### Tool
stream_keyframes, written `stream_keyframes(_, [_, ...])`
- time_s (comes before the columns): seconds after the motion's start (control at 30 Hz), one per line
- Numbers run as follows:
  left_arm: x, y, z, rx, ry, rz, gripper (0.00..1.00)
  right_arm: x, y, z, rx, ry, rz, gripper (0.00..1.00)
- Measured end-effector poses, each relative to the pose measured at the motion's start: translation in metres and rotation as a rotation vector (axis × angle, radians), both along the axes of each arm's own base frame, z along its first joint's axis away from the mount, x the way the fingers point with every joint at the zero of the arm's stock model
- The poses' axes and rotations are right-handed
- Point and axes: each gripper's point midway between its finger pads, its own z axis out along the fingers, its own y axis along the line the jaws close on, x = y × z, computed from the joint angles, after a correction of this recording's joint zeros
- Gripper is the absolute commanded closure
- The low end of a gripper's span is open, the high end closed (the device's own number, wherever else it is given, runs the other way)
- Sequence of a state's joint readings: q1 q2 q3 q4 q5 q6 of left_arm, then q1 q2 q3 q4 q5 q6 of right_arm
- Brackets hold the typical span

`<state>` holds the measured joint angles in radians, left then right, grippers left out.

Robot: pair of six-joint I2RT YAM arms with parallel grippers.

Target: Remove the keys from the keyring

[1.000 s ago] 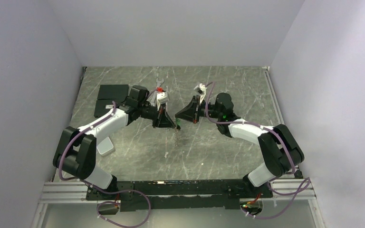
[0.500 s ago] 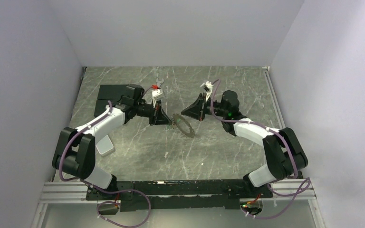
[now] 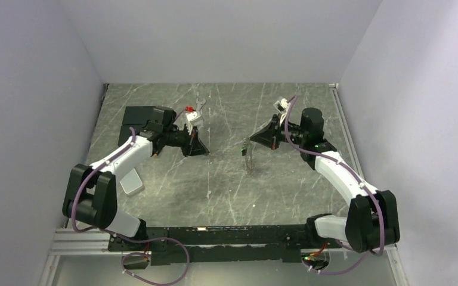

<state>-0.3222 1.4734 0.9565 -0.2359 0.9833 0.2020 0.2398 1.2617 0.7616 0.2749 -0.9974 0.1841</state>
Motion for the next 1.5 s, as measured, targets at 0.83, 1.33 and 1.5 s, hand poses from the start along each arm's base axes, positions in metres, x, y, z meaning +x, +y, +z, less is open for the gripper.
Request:
stream_keyframes(0.83, [-0.020, 0.053, -0.014, 0.266, -0.007, 0.093, 1.00, -0.019, -0.030, -0.082, -0.196, 0.214, -0.094, 1.00])
stream_keyframes(1.33, [-0.029, 0.071, -0.030, 0.359, -0.009, 0.119, 1.00, 0.009, -0.013, -0.124, -0.255, 0.273, -0.119, 0.85])
stream_keyframes(1.5, [-0.030, 0.076, -0.036, 0.391, 0.001, 0.120, 1.00, 0.012, -0.009, -0.138, -0.275, 0.315, -0.105, 0.69])
